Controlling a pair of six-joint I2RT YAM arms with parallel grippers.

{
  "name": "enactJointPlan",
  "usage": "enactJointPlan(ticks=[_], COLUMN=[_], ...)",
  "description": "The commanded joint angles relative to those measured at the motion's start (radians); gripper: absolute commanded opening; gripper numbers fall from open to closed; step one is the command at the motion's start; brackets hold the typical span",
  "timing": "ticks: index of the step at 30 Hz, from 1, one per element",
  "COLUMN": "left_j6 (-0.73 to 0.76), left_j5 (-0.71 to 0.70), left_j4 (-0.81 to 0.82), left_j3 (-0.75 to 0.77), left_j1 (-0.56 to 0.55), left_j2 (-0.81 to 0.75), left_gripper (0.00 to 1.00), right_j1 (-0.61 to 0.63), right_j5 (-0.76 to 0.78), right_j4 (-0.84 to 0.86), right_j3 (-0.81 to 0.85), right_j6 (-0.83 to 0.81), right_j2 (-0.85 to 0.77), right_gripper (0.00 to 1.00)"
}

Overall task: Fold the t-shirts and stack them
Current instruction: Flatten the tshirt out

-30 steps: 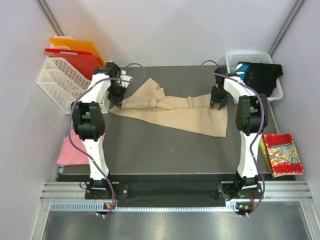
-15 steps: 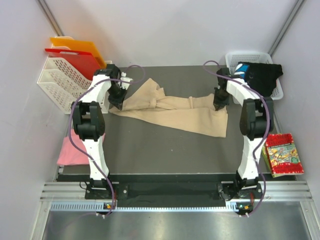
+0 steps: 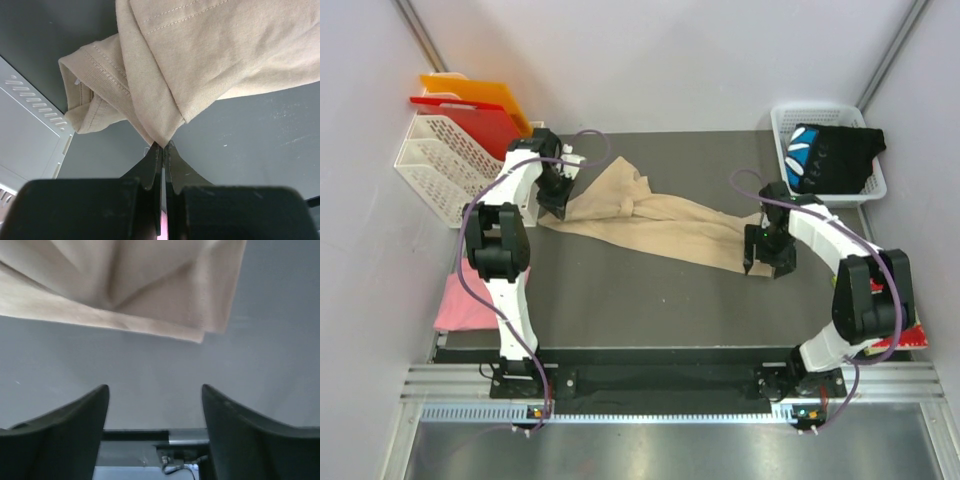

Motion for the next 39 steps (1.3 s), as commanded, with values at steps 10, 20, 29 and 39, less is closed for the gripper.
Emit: enactJointPlan(ticks=[10,20,29,39], left_j6=[-0.017,-0.011,-0.014,-0.016], left_j5=[0.02,-0.02,-0.007,-0.007], left_j4=[-0.022,-0.028,-0.046,-0.049], left_j3=[0.012,0.016,0.061,0.063], left_j1=[0.008,0.011,0.013,0.014], left_j2=[-0.041,-0.053,-0.024,-0.032], left_gripper=[0.0,0.0,0.0,0.0], right_j1=[-0.152,-0.18,-0.178,-0.148], right_j5=[0.021,0.018,-0.039,-0.115], right_j4=[0.042,0.048,0.065,0.035], right_j3=[0.652,0.65,0.554,0.612], right_j6=[0.019,0.014,0.017,0.036], right_j2=[0.336,0.478,0.487,0.57], right_gripper=[0.76,0.66,0.61,0.54])
